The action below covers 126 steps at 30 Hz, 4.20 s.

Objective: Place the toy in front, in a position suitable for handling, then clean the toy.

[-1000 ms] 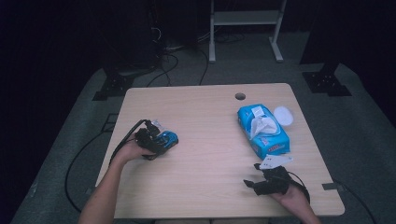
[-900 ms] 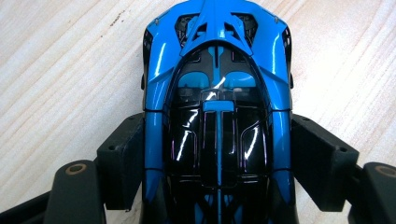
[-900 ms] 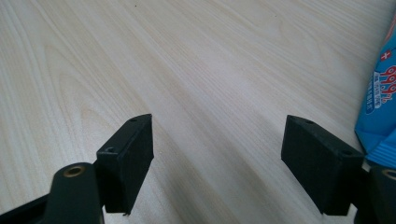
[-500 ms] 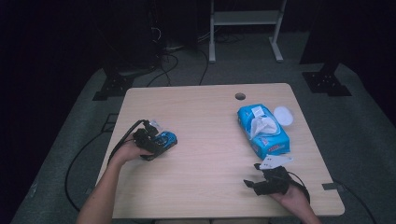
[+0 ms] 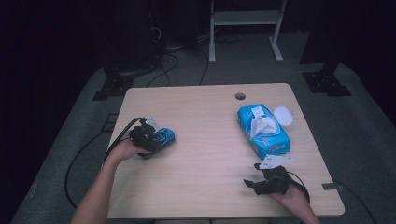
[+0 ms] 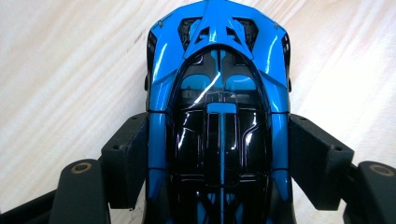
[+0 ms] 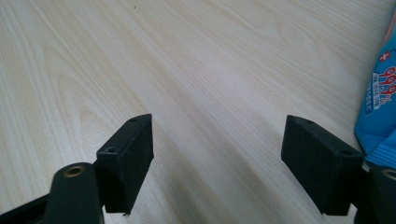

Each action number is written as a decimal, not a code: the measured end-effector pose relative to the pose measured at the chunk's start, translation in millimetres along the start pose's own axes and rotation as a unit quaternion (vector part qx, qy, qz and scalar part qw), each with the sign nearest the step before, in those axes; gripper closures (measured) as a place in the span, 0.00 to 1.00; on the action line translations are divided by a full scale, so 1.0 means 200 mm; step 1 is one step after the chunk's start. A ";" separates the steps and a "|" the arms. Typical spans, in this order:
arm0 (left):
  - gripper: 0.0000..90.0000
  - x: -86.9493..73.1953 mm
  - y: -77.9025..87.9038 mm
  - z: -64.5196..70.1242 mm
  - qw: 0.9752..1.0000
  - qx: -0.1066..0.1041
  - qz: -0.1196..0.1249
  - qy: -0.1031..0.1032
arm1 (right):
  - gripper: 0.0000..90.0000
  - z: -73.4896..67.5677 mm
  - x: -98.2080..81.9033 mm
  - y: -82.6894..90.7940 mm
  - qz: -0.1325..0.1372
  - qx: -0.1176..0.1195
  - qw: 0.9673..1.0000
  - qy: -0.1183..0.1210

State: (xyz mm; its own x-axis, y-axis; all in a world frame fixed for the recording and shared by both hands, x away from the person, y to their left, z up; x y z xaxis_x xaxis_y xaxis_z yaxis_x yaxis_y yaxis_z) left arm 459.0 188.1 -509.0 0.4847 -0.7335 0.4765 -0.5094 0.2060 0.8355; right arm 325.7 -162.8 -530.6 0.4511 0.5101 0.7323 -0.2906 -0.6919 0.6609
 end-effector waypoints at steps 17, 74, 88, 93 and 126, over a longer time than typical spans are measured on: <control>0.31 0.40 0.12 0.43 0.990 -0.045 0.072 -0.113 | 0.27 0.02 0.01 0.02 0.015 -0.005 1.000 -0.010; 0.15 0.45 0.03 0.94 0.971 -0.143 0.149 -0.123 | 0.27 0.11 0.06 0.11 0.055 -0.046 0.997 -0.023; 0.11 0.31 0.13 0.85 0.964 -0.127 0.225 -0.065 | 0.27 0.43 0.39 0.37 0.118 -0.142 0.982 -0.033; 0.11 0.31 0.13 0.85 0.963 -0.124 0.232 -0.066 | 0.27 0.51 0.45 0.35 0.110 -0.157 0.981 -0.030; 0.09 0.24 0.06 0.83 0.972 -0.112 0.198 -0.051 | 0.85 0.77 0.37 0.15 0.039 -0.189 0.977 -0.088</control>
State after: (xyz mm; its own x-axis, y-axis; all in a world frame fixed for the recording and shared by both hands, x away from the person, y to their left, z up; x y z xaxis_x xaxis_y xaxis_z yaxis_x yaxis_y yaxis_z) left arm 358.9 47.7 -521.9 0.2028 -0.6258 0.7531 -0.4681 0.6136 0.6359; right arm 480.6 -225.3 -482.5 0.5436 0.3453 0.7651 -0.6061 -0.4692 0.6423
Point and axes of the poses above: each handheld gripper's, and its own axes: y roughly backward along the jaws, x roughly out of its top, z roughly to its right, the point moved 10 cm from there along -y, roughly forward along the jaws, and after that the axes turned 12 degrees about x, right-handed, at the moved point
